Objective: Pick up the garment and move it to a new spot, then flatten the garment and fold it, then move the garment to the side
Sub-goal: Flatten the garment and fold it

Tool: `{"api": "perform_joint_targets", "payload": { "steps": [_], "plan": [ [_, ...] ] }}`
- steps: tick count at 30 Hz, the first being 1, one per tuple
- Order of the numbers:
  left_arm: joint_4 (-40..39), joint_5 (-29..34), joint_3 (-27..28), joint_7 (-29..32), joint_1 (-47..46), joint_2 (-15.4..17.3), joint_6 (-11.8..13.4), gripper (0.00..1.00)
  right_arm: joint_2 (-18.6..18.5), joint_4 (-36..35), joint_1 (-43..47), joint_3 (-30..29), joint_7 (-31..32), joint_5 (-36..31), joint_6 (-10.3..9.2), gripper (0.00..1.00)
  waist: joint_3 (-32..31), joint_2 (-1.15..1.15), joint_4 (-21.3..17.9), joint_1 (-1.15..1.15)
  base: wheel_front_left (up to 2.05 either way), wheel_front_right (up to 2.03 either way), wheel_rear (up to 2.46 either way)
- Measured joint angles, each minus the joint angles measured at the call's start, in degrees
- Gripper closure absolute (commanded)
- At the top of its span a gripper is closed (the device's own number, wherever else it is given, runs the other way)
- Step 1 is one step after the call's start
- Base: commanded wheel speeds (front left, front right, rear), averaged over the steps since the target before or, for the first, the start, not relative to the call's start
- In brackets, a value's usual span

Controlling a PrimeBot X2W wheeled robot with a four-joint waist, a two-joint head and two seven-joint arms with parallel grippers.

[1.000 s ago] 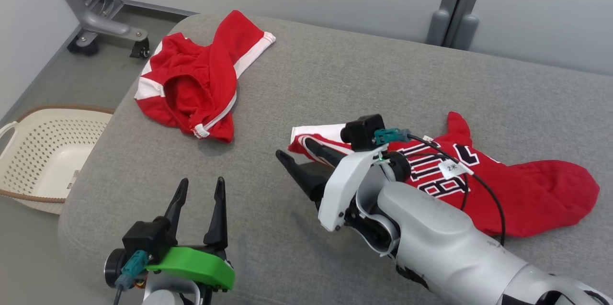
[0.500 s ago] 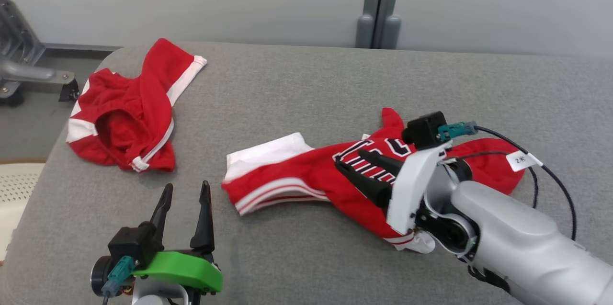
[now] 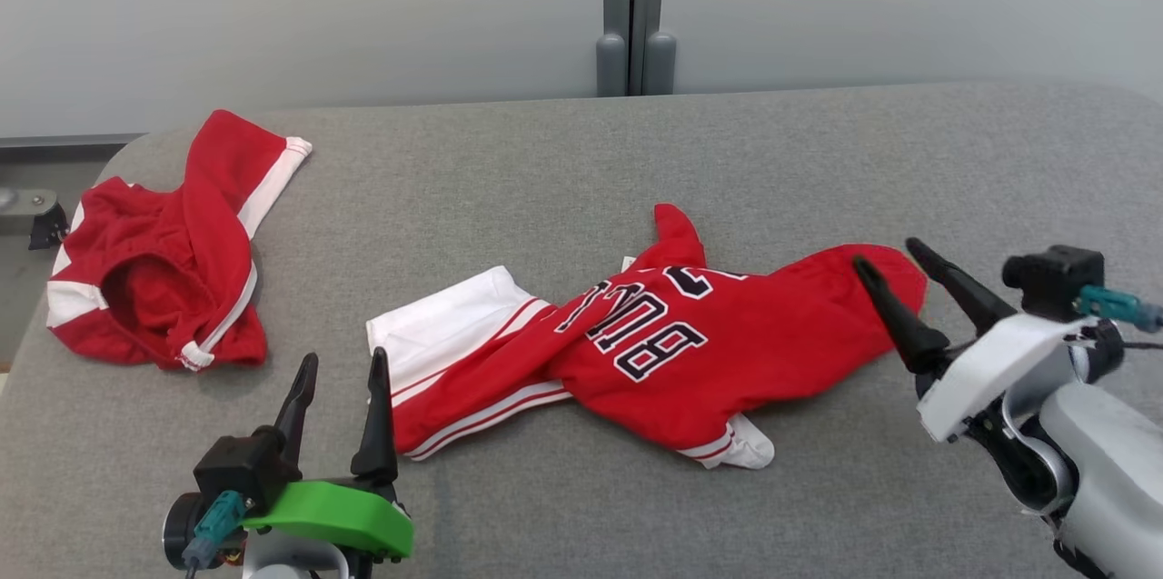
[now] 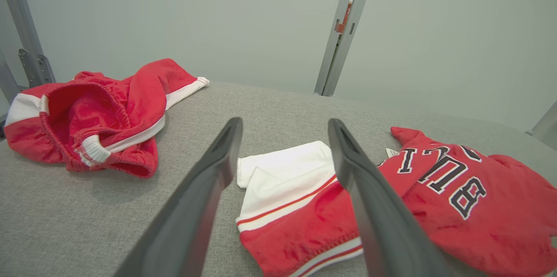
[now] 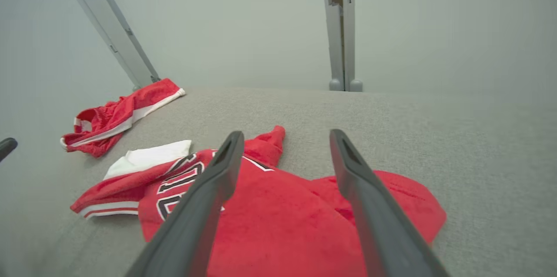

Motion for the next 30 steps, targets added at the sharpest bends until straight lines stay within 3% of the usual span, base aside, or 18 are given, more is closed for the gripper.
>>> {"api": "perform_joint_targets", "payload": {
  "steps": [3, 6, 9, 18, 27, 30],
  "plan": [
    [0.02, -0.08, 0.44, 0.00, -0.01, -0.02, 0.00, 0.00, 4.08, 1.32, 5.34, -10.16, -0.80, -6.14, -0.01, 0.00, 0.12, 0.00, -0.19, 0.00, 0.00, 0.00, 0.00],
    [0.13, -0.10, 0.77, 0.00, 0.01, 0.01, -0.14, 0.00, 10.21, -3.08, 10.79, -21.68, -1.02, -15.39, 0.00, 0.00, 0.28, 0.00, -0.47, 0.00, 0.00, 0.00, 0.00],
    [0.49, -0.09, 0.68, 0.00, 0.00, 0.01, -0.36, 0.00, 14.57, -7.05, 16.11, -26.93, -1.03, -21.82, 0.00, 0.00, 0.34, 0.00, -0.72, 0.00, 0.00, 0.00, 0.00],
    [1.02, -0.26, 0.21, 0.00, 0.08, -0.01, -0.49, 0.00, 19.60, -10.70, 20.25, -32.56, -1.03, -28.81, 0.00, 0.00, 0.41, 0.00, -1.06, 0.00, 0.00, 0.00, 0.00],
    [4.01, -1.80, -0.43, 0.16, -0.04, -0.02, -1.36, 0.00, 19.83, -10.04, 20.28, -32.68, -1.02, -29.26, 0.00, 0.00, -0.10, 0.00, -1.22, 0.00, 0.00, 0.00, 0.00],
    [6.54, -4.61, -0.16, 5.20, -1.53, 0.53, -1.72, 0.00, 19.85, -9.82, 20.28, -33.25, -1.03, -29.26, 0.00, 0.00, -0.53, 0.00, -1.32, 0.00, 0.00, 0.00, 0.00]
  ]
}}
